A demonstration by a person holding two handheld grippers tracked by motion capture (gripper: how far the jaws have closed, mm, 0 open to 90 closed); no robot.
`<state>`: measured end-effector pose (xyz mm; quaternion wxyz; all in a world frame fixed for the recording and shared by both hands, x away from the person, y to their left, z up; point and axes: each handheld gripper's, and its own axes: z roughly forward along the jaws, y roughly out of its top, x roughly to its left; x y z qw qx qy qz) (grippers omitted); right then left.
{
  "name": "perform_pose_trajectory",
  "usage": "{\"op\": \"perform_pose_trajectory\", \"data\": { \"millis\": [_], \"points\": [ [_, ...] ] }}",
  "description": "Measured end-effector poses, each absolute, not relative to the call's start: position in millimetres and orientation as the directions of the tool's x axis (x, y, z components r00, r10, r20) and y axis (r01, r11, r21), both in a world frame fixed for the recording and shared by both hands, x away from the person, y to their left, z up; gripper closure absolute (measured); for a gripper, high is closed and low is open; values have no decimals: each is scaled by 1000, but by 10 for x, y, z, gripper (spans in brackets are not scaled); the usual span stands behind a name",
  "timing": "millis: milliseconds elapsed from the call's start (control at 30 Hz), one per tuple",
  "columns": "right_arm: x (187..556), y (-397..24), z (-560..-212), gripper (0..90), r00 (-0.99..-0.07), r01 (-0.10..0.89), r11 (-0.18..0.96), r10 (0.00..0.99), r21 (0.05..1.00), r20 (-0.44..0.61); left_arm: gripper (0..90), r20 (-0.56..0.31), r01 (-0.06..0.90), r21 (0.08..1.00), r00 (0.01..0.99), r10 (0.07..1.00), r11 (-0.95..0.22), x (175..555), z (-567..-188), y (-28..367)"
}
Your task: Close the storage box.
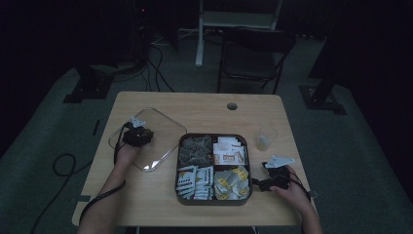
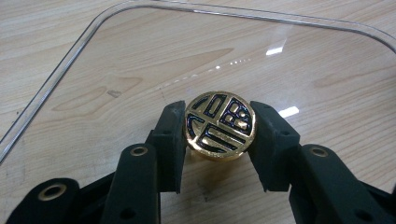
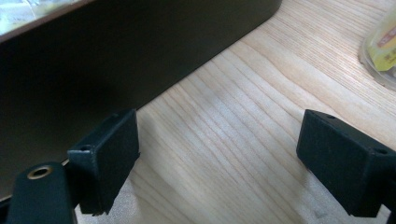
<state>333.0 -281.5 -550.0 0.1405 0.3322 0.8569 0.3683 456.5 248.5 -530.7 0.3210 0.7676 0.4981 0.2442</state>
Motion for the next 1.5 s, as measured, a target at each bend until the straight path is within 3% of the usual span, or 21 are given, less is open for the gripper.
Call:
{"op": "perform_pose_trajectory", "data": {
  "millis": [900,1500],
  "points": [
    [3331,-2816,-5500,126,-740,466,508,673,724,4,596,29,573,779,373,927,-256,4516,-4828,2536],
    [3330,-2815,-5500,126,-739,466,508,673,724,4,596,15,498,803,531,847,-327,4400,-4544,2134]
  ]
}}
